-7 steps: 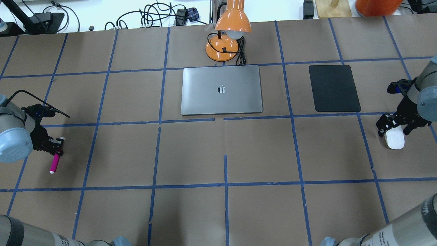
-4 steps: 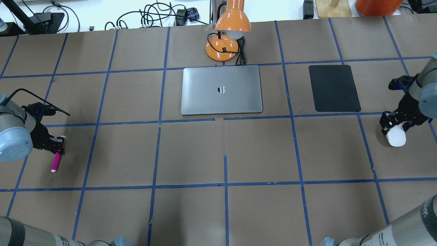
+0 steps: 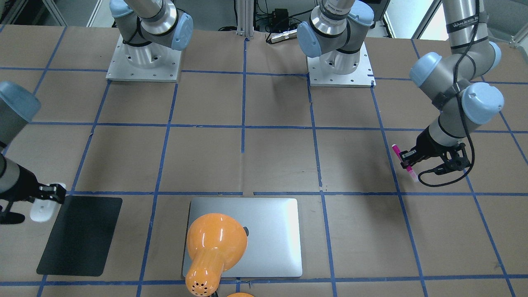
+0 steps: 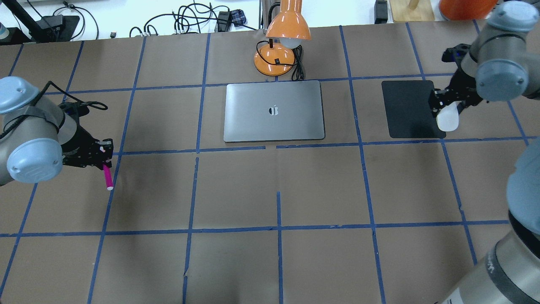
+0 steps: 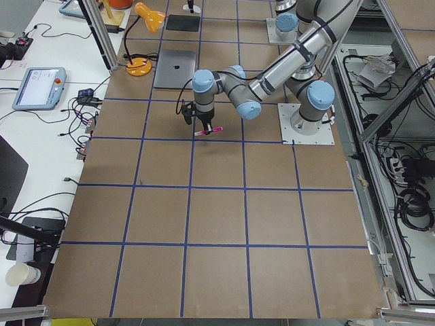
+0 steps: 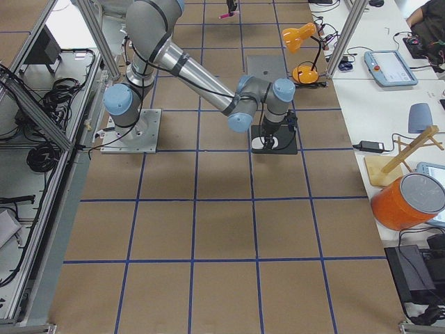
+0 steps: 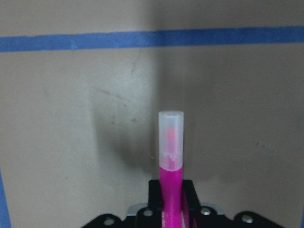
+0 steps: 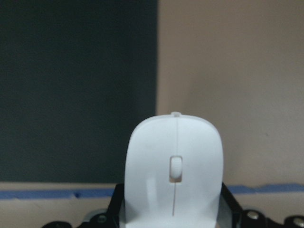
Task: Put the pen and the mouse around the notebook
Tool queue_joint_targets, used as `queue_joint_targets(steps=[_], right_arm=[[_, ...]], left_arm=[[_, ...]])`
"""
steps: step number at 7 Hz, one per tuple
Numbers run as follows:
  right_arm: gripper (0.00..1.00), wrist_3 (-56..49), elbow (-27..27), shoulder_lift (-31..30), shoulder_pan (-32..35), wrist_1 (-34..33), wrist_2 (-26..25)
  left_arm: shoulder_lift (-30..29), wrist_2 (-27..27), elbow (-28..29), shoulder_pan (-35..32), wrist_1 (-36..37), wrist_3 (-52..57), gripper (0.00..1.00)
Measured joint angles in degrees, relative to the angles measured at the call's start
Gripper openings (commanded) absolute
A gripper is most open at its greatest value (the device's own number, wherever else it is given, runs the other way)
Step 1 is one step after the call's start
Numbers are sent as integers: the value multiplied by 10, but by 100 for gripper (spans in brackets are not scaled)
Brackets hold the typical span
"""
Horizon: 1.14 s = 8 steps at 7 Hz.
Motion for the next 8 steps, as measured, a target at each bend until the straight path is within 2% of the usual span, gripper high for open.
queue_joint_targets(steps=[2, 3, 4, 5, 7, 8], right_arm=[[13, 34, -74, 61, 36, 39, 13], [52, 37, -85, 70, 40, 54, 15], [95, 38, -88, 74, 41, 61, 16], [100, 38, -87, 76, 41, 63, 16], [100, 36, -85, 72, 41, 65, 12], [100, 34, -87, 67, 43, 68, 10]], left_arm=[[7, -19, 1, -145, -2, -301, 0], [0, -23, 7, -219, 4, -453, 0], [-13, -25, 21, -283, 7, -587, 0], [-31, -26, 39, -337, 8, -709, 0], [-83, -41, 74, -428, 30, -911, 0], [-108, -46, 92, -453, 37, -972, 7]])
